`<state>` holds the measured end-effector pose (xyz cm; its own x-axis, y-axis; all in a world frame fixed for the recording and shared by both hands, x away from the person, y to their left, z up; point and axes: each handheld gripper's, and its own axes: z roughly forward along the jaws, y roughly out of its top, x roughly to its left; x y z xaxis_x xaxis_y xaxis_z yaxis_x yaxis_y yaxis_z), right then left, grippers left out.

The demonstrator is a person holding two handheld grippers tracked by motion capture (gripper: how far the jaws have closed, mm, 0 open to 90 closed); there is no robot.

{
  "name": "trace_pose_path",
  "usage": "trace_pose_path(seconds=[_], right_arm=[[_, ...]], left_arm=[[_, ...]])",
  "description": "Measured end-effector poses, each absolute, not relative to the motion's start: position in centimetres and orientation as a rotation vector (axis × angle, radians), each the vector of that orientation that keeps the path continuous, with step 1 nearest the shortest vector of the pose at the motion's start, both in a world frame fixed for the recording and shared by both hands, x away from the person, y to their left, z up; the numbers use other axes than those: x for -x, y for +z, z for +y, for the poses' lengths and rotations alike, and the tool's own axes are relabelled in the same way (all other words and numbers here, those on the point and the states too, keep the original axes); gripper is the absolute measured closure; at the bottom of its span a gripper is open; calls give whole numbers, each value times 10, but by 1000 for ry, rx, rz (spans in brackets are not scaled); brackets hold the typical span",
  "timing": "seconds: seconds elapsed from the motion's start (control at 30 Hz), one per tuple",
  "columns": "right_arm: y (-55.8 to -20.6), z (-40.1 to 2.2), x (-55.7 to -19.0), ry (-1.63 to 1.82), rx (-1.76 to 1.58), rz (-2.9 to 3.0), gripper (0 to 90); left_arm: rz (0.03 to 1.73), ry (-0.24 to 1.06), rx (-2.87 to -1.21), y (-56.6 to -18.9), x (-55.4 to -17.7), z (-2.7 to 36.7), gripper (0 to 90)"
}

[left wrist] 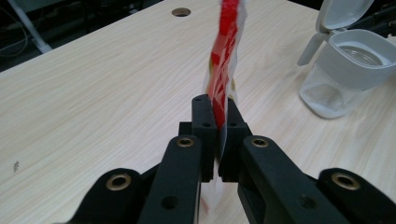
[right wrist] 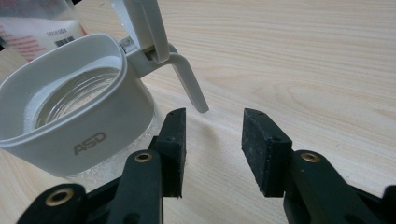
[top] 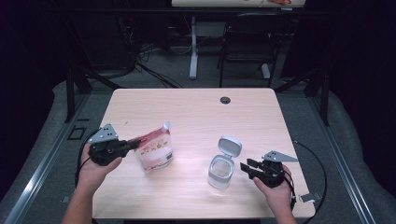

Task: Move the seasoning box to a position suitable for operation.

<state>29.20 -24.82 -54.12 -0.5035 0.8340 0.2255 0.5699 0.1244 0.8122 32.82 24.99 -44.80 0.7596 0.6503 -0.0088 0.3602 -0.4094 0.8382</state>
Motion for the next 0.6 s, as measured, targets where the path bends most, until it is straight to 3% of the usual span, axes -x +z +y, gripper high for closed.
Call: trace_pose_path(seconds=[0.6], right_arm=[[-541, -254, -291, 1327, -1392, 2097, 606]], left_arm=[[735, 408, -2057, -442, -327, 242, 900]])
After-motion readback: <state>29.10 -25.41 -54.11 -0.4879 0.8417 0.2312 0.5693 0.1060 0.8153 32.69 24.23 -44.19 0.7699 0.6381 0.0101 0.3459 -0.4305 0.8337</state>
